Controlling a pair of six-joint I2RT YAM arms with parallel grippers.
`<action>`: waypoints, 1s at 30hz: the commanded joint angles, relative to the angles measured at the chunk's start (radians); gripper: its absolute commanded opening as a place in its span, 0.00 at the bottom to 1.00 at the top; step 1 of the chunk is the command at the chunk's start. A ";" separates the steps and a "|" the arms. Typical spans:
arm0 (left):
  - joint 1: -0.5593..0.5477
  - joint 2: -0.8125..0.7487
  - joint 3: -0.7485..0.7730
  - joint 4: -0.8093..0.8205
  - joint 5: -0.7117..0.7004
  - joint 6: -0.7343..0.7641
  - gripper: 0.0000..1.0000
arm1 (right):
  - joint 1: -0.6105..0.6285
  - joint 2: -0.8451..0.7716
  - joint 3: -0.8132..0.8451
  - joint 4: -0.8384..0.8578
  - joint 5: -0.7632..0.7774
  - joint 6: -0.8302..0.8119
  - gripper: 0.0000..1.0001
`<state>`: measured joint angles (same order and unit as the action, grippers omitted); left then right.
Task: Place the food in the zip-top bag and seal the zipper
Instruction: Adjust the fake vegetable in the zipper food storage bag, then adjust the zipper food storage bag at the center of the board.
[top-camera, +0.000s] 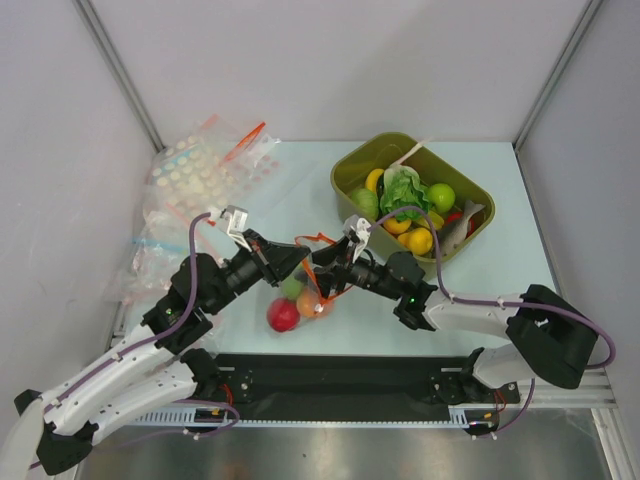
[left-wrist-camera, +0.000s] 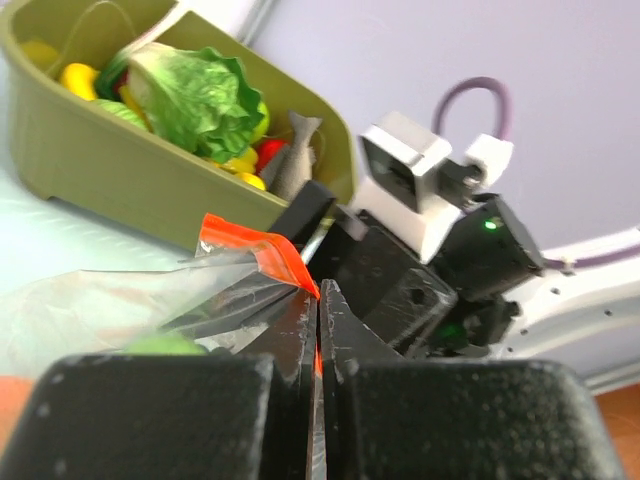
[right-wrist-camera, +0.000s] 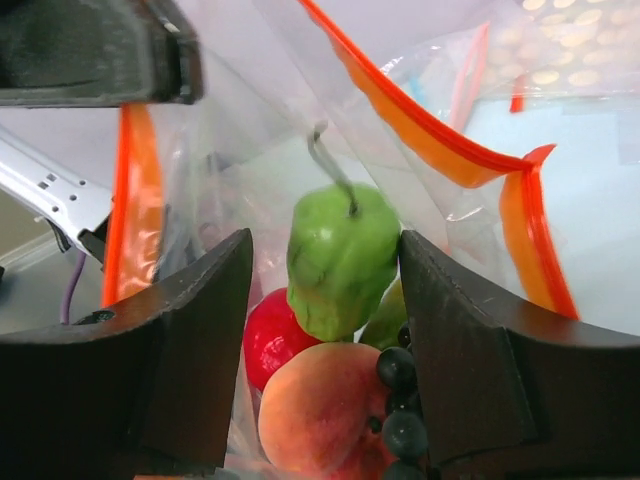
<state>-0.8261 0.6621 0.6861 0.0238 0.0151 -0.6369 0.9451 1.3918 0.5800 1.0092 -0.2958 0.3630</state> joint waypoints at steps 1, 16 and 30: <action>0.004 -0.012 0.013 0.028 -0.075 0.005 0.01 | 0.006 -0.069 0.037 -0.056 0.016 -0.090 0.64; 0.004 0.036 0.016 -0.116 -0.394 -0.004 0.00 | 0.017 -0.223 0.199 -0.647 0.420 -0.237 0.56; 0.004 -0.002 -0.013 -0.114 -0.461 -0.001 0.01 | -0.057 -0.053 0.356 -0.911 0.454 -0.138 0.46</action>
<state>-0.8261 0.6857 0.6731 -0.1341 -0.4145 -0.6384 0.9218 1.3376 0.8833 0.1387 0.1619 0.1818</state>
